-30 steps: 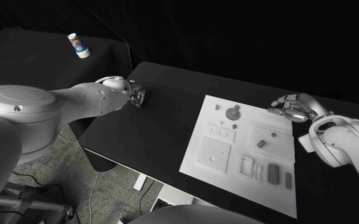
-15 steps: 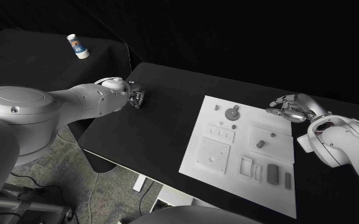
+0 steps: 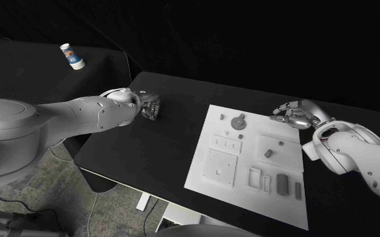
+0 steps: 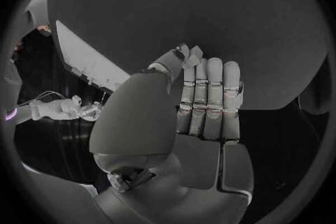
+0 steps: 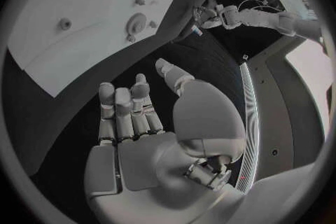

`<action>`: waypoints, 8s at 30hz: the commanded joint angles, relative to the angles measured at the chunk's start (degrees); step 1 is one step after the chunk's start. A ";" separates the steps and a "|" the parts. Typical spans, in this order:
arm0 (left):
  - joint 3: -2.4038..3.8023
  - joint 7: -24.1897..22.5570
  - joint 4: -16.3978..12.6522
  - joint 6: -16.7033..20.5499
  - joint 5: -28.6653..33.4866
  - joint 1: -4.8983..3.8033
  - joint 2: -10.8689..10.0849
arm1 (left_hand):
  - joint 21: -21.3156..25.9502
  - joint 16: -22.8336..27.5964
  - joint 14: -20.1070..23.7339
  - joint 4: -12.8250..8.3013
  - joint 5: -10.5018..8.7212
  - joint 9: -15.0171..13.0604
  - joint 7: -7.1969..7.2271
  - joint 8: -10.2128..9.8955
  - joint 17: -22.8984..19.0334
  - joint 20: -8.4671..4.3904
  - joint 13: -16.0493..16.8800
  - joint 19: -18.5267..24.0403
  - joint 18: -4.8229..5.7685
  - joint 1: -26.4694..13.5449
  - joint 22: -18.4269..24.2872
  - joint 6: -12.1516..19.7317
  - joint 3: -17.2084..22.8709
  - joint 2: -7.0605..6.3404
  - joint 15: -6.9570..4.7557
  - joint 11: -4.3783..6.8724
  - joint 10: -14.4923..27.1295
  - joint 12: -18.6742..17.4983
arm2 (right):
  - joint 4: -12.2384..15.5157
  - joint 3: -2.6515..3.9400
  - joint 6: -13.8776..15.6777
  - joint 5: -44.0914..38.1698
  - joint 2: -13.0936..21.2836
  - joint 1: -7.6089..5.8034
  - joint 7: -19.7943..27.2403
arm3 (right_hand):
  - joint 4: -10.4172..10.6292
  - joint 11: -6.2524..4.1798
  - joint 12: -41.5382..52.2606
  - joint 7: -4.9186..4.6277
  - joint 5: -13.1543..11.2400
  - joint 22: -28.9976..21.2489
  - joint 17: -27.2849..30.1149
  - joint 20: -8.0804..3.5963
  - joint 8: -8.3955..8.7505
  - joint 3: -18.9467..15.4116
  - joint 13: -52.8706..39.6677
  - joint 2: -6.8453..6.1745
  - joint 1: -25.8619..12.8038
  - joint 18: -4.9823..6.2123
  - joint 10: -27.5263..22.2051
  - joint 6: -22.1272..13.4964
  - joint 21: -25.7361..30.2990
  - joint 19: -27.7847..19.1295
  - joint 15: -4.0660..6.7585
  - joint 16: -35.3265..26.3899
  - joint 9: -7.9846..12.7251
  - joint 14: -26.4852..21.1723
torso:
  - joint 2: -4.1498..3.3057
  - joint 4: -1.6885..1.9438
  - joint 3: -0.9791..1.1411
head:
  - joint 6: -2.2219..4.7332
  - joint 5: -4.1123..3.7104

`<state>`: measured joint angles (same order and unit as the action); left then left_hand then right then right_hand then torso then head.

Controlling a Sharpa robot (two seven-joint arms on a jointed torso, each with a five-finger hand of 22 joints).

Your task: Assemble the parts on the task board

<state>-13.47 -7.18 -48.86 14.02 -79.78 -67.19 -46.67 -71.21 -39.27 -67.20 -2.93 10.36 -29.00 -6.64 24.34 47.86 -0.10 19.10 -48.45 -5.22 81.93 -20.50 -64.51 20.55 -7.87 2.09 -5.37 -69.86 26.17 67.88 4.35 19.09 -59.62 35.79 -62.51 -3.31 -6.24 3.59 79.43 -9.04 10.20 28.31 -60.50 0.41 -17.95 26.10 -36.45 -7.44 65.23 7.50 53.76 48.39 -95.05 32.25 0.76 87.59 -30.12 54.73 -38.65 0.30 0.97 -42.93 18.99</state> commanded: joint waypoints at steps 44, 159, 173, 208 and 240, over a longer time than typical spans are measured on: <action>2.35 -4.24 -32.06 6.42 7.99 -7.09 2.75 | -0.83 0.38 -2.11 -0.71 0.31 -0.52 -0.52 -0.65 0.04 -0.12 -0.44 -1.48 -1.53 0.13 -0.20 0.05 1.09 -0.19 0.10 -0.57 -0.85 -1.25 | 7.84 -3.74 -4.46 34.84 -3.81 0.01 -11.26 | 1.42 0.06 0.68 -0.30 0.17 -0.12 0.15 0.18 -0.79 -0.89 0.14 -0.89 -2.97 0.39 0.46 0.47 -5.71 0.02 0.21 0.12 -0.26 0.14 | -0.08 0.00 0.06 | 4.60 -17.33; 2.31 -1.08 -31.55 5.26 10.98 -7.28 3.55 | -0.58 4.81 -2.83 -4.48 0.13 1.92 -0.85 -6.66 1.03 0.14 -0.93 -0.03 -1.48 -3.88 0.05 10.88 -5.79 -2.53 1.17 -3.04 7.88 -7.39 | 6.65 -3.74 -5.84 38.90 -5.34 0.58 -4.82 | -1.02 -0.69 2.55 1.47 0.40 -0.81 0.84 -0.13 -7.95 3.64 1.09 5.45 3.70 0.79 2.41 10.74 -6.27 0.54 0.78 1.47 -6.15 0.62 | -0.10 0.04 0.02 | 3.39 -17.30; 0.59 -0.20 -25.52 3.92 39.71 -7.26 3.78 | -0.80 5.42 -3.00 -2.89 0.08 1.88 -1.74 -6.29 1.89 0.27 -0.21 -0.16 -1.41 -7.12 -0.04 10.60 -9.02 -2.56 1.23 -3.03 8.71 -6.37 | 4.68 -3.67 -13.86 44.33 -3.22 0.86 0.11 | -1.04 -0.69 2.49 1.42 0.40 -0.83 0.87 -0.11 -7.83 3.79 1.13 5.42 3.74 0.77 2.38 10.52 -6.23 0.49 0.79 1.43 -6.14 0.57 | -0.09 0.01 0.05 | 3.71 -17.67; -0.05 -8.80 -24.23 7.11 27.15 -6.01 7.91 | -5.82 1.08 -6.45 -1.45 0.20 1.26 -0.56 -5.02 13.19 -0.93 9.10 -3.96 -2.47 -6.50 -2.47 7.87 -17.79 -1.78 -0.80 0.67 1.24 11.64 | 3.63 -2.80 -17.65 49.77 -2.82 1.07 0.29 | -1.02 -0.64 2.26 1.28 0.39 -0.91 0.95 -0.04 -7.51 4.12 1.26 5.34 3.71 0.68 2.20 9.87 -6.07 0.27 0.78 1.25 -6.12 0.31 | -0.09 -0.06 0.01 | 3.82 -18.08; -0.03 -10.81 -25.83 2.71 30.06 -5.95 8.02 | -8.91 -4.04 -4.66 5.38 0.11 1.55 0.11 -6.82 19.32 -2.00 11.06 -3.97 -2.68 -9.19 -3.86 10.30 -16.36 -1.00 -1.60 0.74 4.33 15.16 | 3.83 -2.80 -18.69 49.07 -2.81 1.18 -0.01 | -1.02 -0.60 2.13 1.22 0.39 -0.95 0.99 0.00 -7.32 4.33 1.33 5.31 3.69 0.62 2.05 9.51 -5.98 0.13 0.77 1.14 -6.12 0.13 | -0.07 -0.01 0.02 | 3.55 -17.89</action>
<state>-13.56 -17.40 -74.55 16.92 -50.13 -73.13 -38.75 -79.86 -43.01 -72.16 2.05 10.69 -27.50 -6.54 17.74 67.12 -2.17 30.14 -52.72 -7.07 72.71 -24.30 -54.54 4.17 -8.49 0.50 -4.62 -65.89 41.49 71.55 1.52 1.84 -10.46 32.95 -61.38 -3.50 -4.62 2.81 81.65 -7.78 10.42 27.45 -59.60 0.21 -24.84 27.30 -35.18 -3.74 66.56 7.50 55.82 57.44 -95.05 32.45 1.18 88.71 -34.25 54.96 -38.72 0.30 0.98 -39.37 1.05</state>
